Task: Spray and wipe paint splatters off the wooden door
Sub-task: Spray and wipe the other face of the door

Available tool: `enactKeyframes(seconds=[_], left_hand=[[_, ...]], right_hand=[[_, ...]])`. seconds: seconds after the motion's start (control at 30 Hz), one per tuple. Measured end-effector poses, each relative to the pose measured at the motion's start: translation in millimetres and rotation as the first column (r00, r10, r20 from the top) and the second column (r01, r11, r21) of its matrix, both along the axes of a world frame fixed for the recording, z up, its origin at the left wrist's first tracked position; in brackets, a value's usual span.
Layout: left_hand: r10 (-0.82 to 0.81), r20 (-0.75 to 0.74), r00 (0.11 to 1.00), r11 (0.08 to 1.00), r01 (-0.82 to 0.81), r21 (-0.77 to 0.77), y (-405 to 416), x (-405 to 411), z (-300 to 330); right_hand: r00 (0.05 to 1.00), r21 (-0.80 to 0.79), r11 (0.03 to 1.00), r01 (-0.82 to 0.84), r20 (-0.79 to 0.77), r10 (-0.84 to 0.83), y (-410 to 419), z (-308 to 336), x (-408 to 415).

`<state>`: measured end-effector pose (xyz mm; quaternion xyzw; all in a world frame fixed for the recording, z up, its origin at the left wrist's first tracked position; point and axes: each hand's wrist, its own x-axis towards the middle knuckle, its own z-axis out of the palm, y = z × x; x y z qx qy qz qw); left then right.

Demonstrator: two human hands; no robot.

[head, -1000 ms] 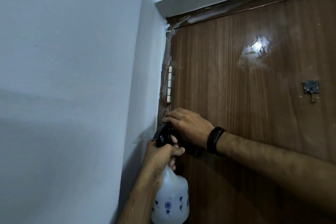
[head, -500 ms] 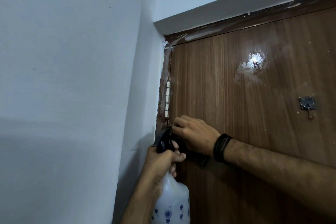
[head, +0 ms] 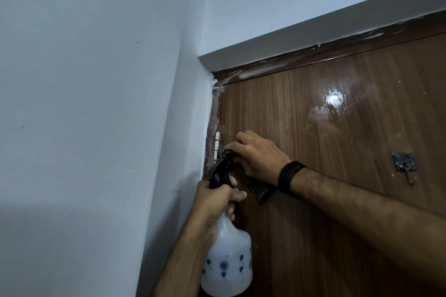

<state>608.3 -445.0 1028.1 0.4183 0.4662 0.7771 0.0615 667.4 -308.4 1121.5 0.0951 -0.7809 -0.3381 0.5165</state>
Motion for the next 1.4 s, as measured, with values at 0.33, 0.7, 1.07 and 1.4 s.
enactKeyframes(seconds=[0.33,0.7,1.07,1.4], left_hand=[[0.056,0.024,0.998,0.998,-0.056,0.007,8.5,-9.1,44.4],[0.002,0.023,1.000,0.999,-0.003,0.035,10.3,-14.3,62.5],[-0.018,0.002,1.000,0.998,0.018,0.063,13.1,-13.2,66.8],[-0.095,-0.101,0.990,0.995,0.093,-0.022,34.7,20.2,72.1]], right_hand=[[0.976,-0.193,0.981,-0.016,-0.214,-0.026,-11.2,78.9,-19.1],[0.957,-0.238,0.971,0.024,-0.274,-0.091,-27.2,97.2,-41.1],[0.949,-0.203,0.976,0.075,-0.285,-0.132,-26.4,97.4,-31.3],[0.915,-0.112,0.987,0.112,-0.377,-0.147,19.6,65.0,51.9]])
